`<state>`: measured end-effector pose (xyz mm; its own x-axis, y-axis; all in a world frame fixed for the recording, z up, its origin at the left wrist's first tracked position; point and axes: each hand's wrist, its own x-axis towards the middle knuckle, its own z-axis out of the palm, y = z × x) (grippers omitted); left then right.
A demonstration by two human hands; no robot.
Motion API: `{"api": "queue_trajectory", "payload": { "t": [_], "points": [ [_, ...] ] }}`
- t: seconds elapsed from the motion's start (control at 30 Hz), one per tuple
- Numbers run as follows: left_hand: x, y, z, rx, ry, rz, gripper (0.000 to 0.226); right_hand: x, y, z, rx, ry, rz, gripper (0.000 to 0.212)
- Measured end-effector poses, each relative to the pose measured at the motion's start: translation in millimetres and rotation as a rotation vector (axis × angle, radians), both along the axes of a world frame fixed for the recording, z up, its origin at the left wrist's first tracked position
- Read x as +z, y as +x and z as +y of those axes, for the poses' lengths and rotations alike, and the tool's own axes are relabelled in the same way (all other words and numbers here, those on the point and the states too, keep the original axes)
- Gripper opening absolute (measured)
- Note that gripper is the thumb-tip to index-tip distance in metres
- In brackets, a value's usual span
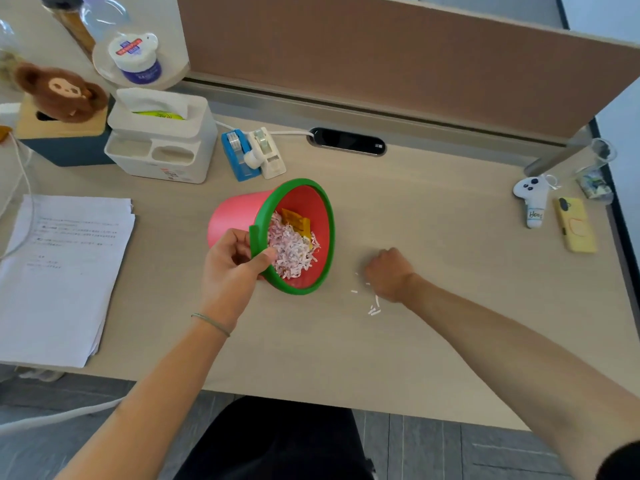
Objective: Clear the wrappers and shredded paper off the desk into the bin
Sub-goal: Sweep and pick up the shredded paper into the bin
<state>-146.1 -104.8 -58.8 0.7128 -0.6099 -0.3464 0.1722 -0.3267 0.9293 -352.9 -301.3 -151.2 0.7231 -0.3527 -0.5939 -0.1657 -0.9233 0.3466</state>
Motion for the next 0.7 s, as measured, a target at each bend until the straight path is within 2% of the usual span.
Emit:
{"api": "queue_trajectory", "payload": {
  "t": [0.1, 0.2, 0.4, 0.43, 0.57, 0.7],
  "points": [
    [0.4, -0.7, -1.1, 0.009, -0.003, 0.011, 0.019, -14.2, -12.7, 29.9, 0.148, 0.040, 0.054, 0.023],
    [0.9, -2.8, -0.3, 0.028, -0.003, 0.024, 0.020, -22.8, -34.7, 45.6, 0.153, 0.062, 0.073, 0.026],
    [1.2, -5.3, 0.7, 0.029, -0.013, 0.034, 0.021, -1.4, -56.4, 8.2, -0.426, 0.066, -0.228, 0.026],
    [1.7, -4.8, 1.1, 0.028, -0.014, 0.035, 0.021, -1.1, -57.6, 8.4, -0.432, 0.067, -0.245, 0.028],
    [2.3, -4.7, 0.7, 0.024, -0.022, 0.040, 0.022, -21.9, -54.5, 41.8, -0.214, 0.153, -0.159, 0.040],
    [0.2, -6.9, 0.4, 0.013, -0.024, 0.034, 0.022, -26.6, -61.6, 49.2, -0.232, 0.190, -0.210, 0.039]
  ]
}}
